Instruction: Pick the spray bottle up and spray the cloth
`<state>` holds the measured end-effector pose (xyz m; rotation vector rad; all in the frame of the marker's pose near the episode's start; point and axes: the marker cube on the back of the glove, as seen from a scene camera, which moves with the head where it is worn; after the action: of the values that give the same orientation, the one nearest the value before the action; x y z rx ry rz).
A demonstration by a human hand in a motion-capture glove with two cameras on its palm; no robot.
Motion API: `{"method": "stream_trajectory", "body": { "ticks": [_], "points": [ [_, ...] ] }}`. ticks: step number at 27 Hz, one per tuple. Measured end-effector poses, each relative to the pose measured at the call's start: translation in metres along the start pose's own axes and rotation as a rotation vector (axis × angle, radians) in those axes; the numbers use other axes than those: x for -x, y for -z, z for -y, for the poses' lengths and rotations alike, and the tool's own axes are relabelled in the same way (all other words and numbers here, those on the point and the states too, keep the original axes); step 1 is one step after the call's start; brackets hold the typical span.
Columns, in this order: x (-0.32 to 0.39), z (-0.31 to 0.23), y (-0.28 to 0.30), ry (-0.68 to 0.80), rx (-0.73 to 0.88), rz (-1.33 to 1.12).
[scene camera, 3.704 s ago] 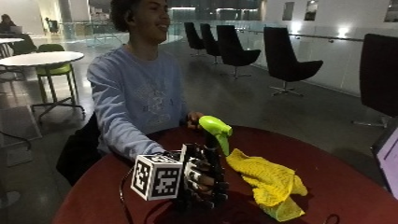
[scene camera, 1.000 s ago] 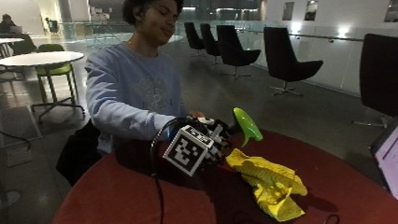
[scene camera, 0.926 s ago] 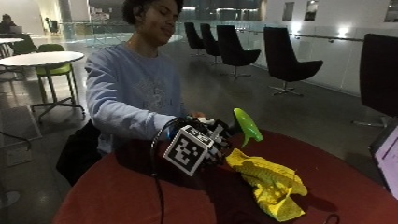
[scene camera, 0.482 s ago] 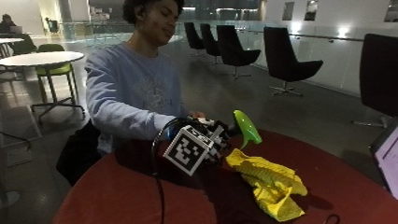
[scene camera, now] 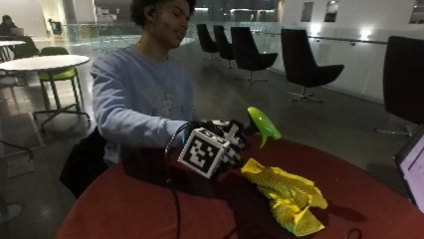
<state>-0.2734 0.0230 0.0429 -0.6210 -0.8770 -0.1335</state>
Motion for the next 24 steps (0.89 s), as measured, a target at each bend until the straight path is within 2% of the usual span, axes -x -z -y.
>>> {"method": "stream_trajectory", "body": {
  "ticks": [6, 12, 18, 21, 24],
  "points": [
    [0.040, 0.006, -0.040, 0.336, -0.034, 0.034],
    [0.060, 0.023, -0.121, 0.649, 0.028, -0.038],
    [0.066, 0.052, -0.192, 0.750, 0.037, -0.037],
    [0.056, 0.061, -0.211, 0.763, 0.047, -0.128],
    [0.056, 0.060, -0.220, 0.761, 0.068, -0.098]
  ]
}}
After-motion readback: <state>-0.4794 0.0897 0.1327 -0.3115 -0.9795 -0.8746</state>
